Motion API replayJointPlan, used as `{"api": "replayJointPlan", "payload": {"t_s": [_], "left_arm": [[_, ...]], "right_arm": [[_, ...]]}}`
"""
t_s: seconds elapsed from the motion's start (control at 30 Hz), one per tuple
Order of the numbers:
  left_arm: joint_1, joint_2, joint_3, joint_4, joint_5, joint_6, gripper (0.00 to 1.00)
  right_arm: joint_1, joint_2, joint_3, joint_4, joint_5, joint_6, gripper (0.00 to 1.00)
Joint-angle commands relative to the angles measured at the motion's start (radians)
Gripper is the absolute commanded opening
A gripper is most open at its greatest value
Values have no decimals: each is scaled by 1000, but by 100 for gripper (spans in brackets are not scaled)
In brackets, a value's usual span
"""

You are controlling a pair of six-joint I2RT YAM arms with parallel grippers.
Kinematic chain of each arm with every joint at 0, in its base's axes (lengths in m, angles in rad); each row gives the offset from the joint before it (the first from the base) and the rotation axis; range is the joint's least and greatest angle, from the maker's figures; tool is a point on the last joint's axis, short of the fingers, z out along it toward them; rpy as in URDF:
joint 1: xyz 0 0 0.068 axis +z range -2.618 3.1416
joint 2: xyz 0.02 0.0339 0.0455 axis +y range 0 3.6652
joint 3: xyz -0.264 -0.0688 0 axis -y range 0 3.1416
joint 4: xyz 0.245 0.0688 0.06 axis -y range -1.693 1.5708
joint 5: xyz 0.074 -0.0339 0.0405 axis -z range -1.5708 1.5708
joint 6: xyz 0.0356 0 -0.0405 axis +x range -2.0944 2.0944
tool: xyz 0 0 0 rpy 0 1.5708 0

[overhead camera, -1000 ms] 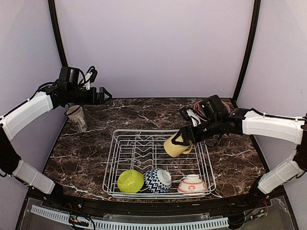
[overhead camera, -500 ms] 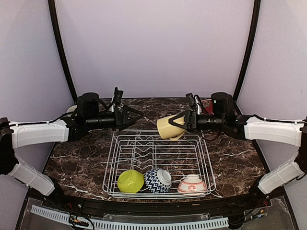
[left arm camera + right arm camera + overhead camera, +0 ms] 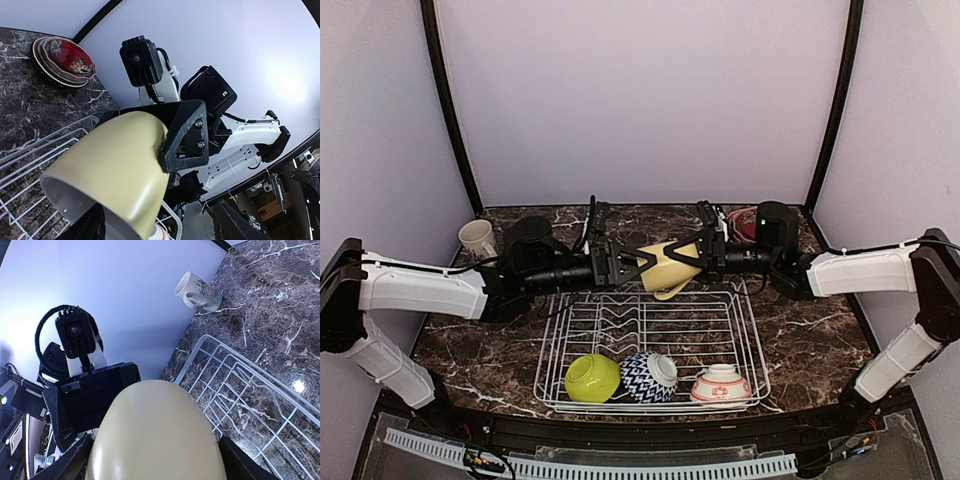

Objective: Unload the mixed dishes from the dish rack
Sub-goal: Pass from the right arm to the left

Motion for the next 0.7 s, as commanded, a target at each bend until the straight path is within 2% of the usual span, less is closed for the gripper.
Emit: {"api": "replayJointPlan", "payload": {"t_s": [0.0, 0.27, 0.33, 0.5, 0.57, 0.63, 0.67], "left_arm": [[-24, 56, 36, 95, -8, -40, 68], [-47, 125, 99, 148, -5, -67, 43], [-52, 137, 104, 162, -4, -79, 32], [-54, 135, 94, 167, -16, -89, 12], [-55, 123, 86, 161, -28, -86, 4], [-54, 103, 78, 143, -44, -77, 1], [-54, 87, 71, 128, -48, -69, 1]], "right_arm": [[-5, -17, -1, 190, -45, 47, 0], [-6, -21, -13, 206, -53, 45, 0], [-6, -22, -18, 210, -54, 45, 0], [-7, -19, -28, 222, -66, 51, 0], [-9, -19, -29, 220, -69, 52, 11], [-16, -22, -34, 214, -66, 51, 18], [-21, -25, -39, 212, -65, 51, 25]]}}
